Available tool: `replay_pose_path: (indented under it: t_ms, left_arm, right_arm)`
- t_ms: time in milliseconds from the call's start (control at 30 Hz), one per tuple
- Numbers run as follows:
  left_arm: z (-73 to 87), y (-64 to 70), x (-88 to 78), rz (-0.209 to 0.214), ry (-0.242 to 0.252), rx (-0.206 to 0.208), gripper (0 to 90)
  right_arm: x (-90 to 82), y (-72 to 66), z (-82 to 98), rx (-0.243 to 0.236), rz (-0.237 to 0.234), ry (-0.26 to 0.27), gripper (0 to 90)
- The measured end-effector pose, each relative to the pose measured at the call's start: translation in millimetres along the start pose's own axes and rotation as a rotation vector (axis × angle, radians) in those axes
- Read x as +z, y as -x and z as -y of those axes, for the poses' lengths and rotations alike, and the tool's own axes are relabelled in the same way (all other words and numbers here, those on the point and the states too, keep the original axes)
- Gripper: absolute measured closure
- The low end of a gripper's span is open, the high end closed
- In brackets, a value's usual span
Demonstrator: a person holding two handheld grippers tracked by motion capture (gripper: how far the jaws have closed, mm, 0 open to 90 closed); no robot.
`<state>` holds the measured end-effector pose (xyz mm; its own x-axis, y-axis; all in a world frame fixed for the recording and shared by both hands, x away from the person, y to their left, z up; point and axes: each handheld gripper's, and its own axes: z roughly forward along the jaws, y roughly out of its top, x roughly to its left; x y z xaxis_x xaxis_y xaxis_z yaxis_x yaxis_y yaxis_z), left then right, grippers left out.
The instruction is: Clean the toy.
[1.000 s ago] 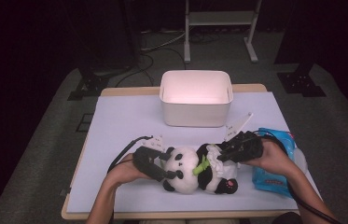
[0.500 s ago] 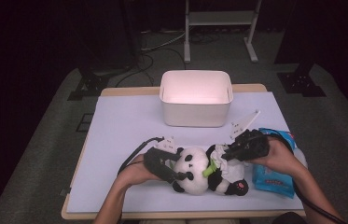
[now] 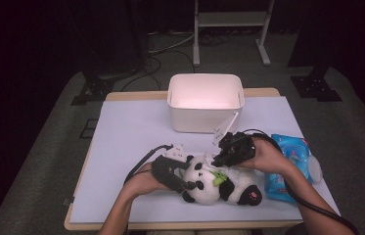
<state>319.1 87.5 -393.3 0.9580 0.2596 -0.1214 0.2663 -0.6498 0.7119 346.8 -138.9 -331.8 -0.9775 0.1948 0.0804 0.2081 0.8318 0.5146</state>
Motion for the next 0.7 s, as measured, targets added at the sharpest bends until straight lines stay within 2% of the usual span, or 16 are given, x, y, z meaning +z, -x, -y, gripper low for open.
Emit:
replay_pose_path:
  t_ms: [200, 433, 700]
  left_arm:
    - [1.1, -0.7, -1.5, 0.004, -0.002, 0.003, 26.6]
    - [5.5, -4.0, -4.2, -0.003, 0.006, 0.004, 25.5]
    - [4.4, -2.4, -4.4, 0.005, 0.004, 0.014, 25.6]
  right_arm:
    - [3.8, 1.7, -17.3, -0.011, -0.006, -0.022, 84.8]
    - [5.6, 9.4, -23.2, 0.021, -0.016, -0.046, 84.8]
    - [20.9, 15.4, -43.2, 0.006, -0.029, -0.076, 84.8]
